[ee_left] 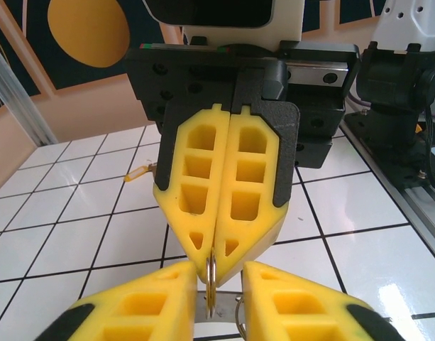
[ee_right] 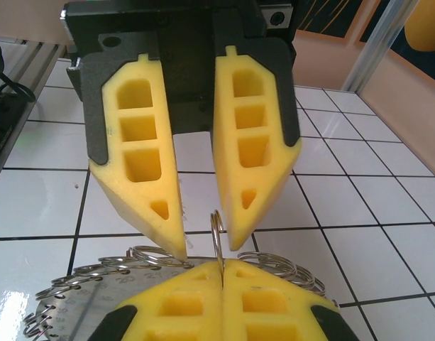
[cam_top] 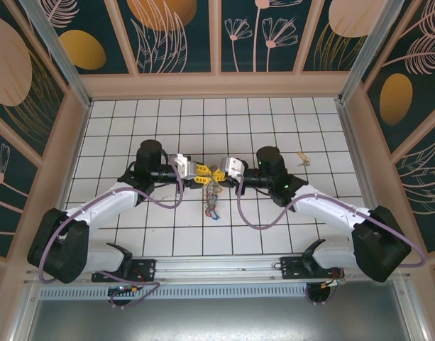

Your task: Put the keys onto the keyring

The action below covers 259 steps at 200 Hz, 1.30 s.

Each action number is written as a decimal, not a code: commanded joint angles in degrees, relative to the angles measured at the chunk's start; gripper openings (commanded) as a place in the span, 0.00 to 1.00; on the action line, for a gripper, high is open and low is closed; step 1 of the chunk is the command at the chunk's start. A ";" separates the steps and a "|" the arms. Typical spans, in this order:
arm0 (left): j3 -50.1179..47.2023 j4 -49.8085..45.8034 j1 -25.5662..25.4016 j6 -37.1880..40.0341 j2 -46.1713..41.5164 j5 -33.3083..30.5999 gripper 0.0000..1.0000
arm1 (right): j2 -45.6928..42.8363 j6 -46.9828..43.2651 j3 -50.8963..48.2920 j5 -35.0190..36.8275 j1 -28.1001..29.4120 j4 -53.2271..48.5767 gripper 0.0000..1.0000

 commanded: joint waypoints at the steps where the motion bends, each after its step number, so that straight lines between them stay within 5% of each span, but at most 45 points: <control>1: 0.37 -0.87 -0.24 0.57 0.08 0.42 0.21 | -1.99 1.12 0.82 -2.27 0.31 4.65 0.00; 59: 0.88 -3.43 -0.22 2.93 -0.14 -0.52 0.18 | -2.55 2.02 0.11 -2.36 0.31 6.37 0.00; 84: 0.67 -4.29 -0.22 4.26 -0.77 -1.28 0.00 | -2.44 2.28 -0.09 -2.52 0.31 6.55 0.00; 112: 0.07 -4.33 -0.20 5.65 -2.25 -4.04 0.00 | -2.48 1.19 0.26 -1.48 0.25 4.08 0.00; 136: -0.63 -4.30 -0.22 7.16 -4.01 -7.04 0.00 | -2.62 -2.79 2.50 -2.13 -2.08 -5.19 0.20; 187: -0.37 -6.36 -0.22 8.83 -5.06 -10.64 0.00 | -5.11 3.31 2.88 -6.42 -10.71 -8.81 0.29; 203: -0.19 -7.28 -0.21 9.17 -5.47 -10.77 0.00 | -6.05 10.85 2.18 5.19 -12.62 -6.56 0.29; 238: 0.22 -10.27 -0.24 10.77 -6.75 -11.16 0.00 | -1.82 39.65 7.92 47.10 -23.28 -16.39 0.32; 249: 0.35 -10.59 -0.26 11.06 -6.86 -11.08 0.00 | 0.99 47.46 11.12 50.59 -29.31 -23.24 0.33; 259: 0.78 -11.27 -0.22 11.04 -6.86 -11.23 0.00 | 3.20 50.68 12.31 46.19 -35.49 -26.73 0.35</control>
